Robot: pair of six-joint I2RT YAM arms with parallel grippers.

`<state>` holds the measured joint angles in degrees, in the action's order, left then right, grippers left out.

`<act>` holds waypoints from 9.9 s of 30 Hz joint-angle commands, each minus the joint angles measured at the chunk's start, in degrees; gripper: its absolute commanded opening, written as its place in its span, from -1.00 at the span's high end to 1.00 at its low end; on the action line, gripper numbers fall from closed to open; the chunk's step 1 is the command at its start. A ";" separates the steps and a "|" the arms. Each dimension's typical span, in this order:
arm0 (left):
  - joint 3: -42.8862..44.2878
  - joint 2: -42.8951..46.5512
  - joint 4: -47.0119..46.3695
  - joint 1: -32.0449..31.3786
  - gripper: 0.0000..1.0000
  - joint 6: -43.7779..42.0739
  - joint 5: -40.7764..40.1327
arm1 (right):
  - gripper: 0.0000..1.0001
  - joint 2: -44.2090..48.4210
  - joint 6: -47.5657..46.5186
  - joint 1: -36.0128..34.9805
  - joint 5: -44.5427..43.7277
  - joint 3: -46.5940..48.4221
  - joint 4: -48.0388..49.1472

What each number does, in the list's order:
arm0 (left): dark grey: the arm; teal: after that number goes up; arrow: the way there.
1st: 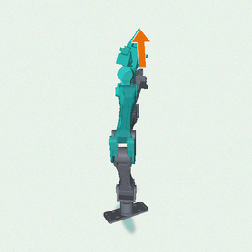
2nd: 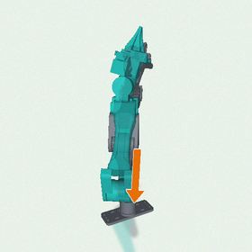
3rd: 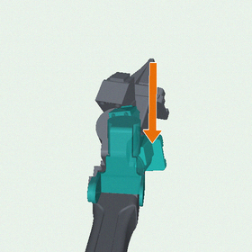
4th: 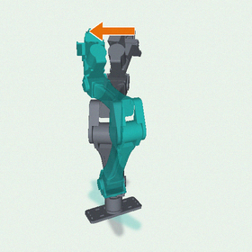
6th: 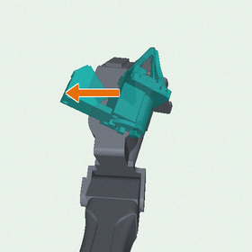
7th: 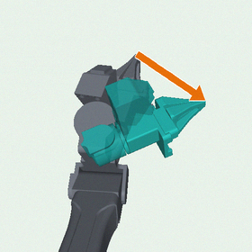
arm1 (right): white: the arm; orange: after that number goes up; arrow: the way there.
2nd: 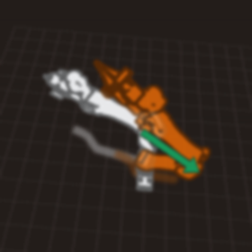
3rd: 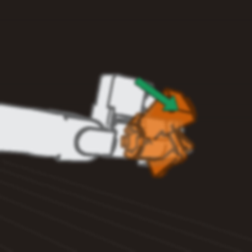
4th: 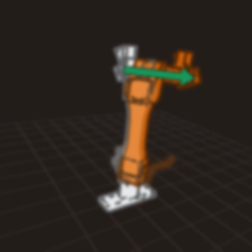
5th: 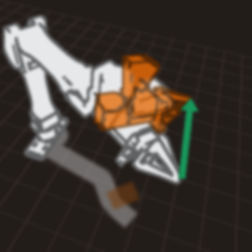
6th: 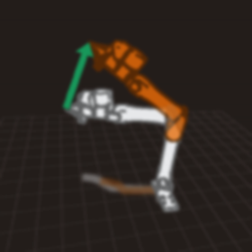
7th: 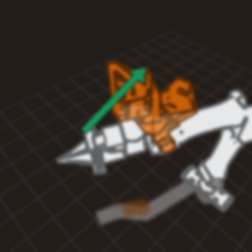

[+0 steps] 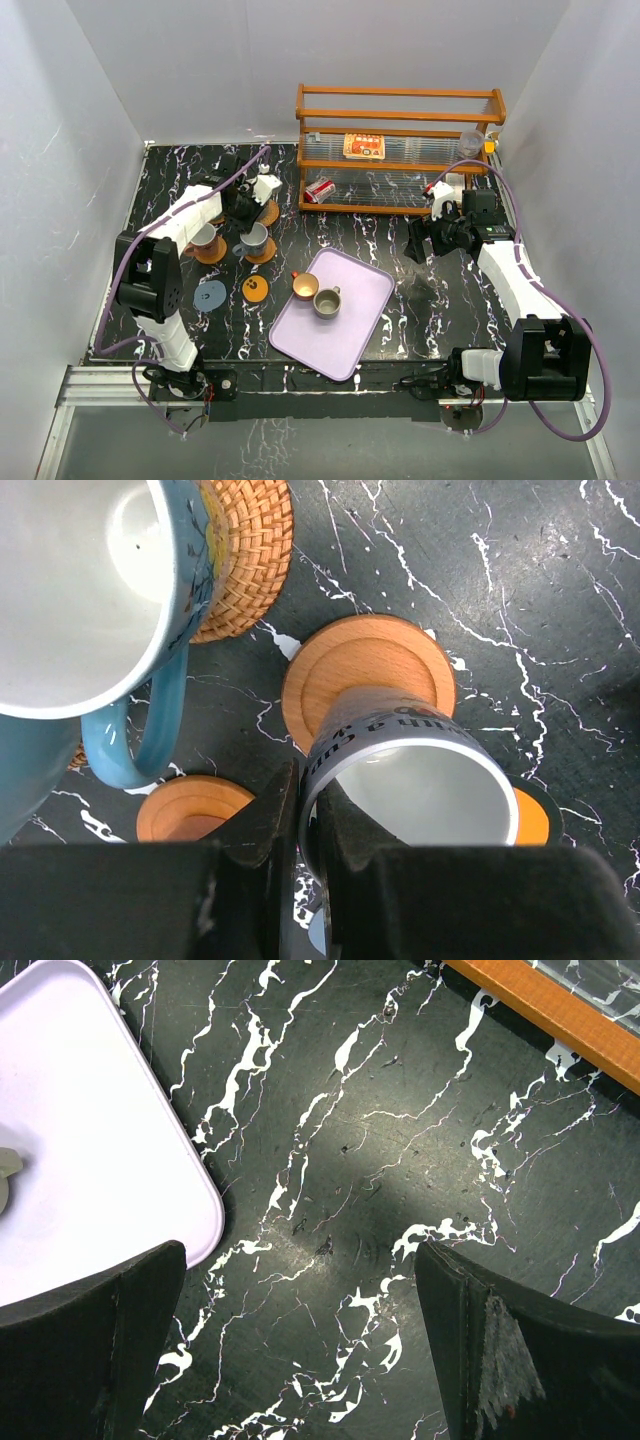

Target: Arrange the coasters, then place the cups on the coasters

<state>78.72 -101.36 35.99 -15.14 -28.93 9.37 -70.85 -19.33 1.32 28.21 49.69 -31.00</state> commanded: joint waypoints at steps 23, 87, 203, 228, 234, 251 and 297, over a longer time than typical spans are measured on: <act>0.85 1.11 0.52 0.37 0.64 -0.35 -0.83 | -0.97 0.93 0.08 0.52 0.02 -0.03 2.46; 7.89 -8.67 16.43 -32.75 0.30 -38.25 7.07 | -0.97 0.36 -0.53 1.02 -0.39 0.05 2.09; -19.83 12.71 16.02 26.14 0.97 -28.54 12.52 | -0.97 -0.48 -0.79 1.03 -0.79 0.60 2.00; -21.06 12.92 15.34 26.12 0.70 -29.17 10.24 | -0.97 -0.06 -0.71 0.98 -1.13 0.45 2.06; -21.02 12.76 15.42 26.13 0.63 -29.34 10.23 | -0.97 -0.07 -0.71 0.97 -1.20 0.40 2.07; -17.23 18.62 16.12 26.12 0.01 -29.63 10.89 | -0.97 -0.08 -0.71 0.95 -1.16 0.44 2.02; 7.72 7.23 18.85 -27.28 -0.15 -29.10 26.22 | -0.97 0.57 -0.64 1.03 -2.19 0.08 2.09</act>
<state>82.89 -92.27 51.70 -37.56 -53.89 35.77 -71.61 -19.51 2.00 26.46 49.69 -31.07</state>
